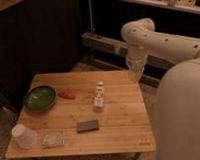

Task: Move the arm in a circular motion

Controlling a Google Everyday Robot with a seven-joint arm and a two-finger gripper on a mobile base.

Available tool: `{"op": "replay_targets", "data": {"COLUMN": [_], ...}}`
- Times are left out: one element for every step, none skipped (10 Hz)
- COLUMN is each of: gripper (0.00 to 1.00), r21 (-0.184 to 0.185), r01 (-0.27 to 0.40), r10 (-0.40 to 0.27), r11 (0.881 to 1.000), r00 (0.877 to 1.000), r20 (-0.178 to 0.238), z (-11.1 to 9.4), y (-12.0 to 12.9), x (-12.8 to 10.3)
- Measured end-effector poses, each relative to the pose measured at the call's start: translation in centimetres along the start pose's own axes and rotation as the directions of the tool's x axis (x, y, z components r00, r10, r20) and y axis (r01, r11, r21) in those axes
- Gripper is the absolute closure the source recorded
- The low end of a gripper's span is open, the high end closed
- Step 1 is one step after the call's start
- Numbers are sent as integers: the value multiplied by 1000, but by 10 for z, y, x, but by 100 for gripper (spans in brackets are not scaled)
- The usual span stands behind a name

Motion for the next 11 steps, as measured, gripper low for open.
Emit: {"op": "replay_targets", "data": {"gripper": [100,100,100,100,100,100,100,100,100,100,100], "r21": [-48,-111,-152,-197,-212,-225,-236,-240,-242,-241,-240], "r01": [-59,-90,-97,-57,-14,44,134,232,288,367,431], "r10": [60,96,108,77,41,-10,-93,-186,-242,-320,-381], "r11": [997,990,984,979,977,973,962,943,927,898,870], "r00": [998,994,992,992,991,989,980,962,949,923,896], "r20": [20,49,65,99,125,148,178,197,203,214,227], "z": [4,6,7,6,3,-1,-7,-13,-14,-16,-18], "y": [-14,-18,-18,-6,8,26,52,81,99,125,145], "x": [28,52,71,96,109,123,138,142,140,129,110]}}
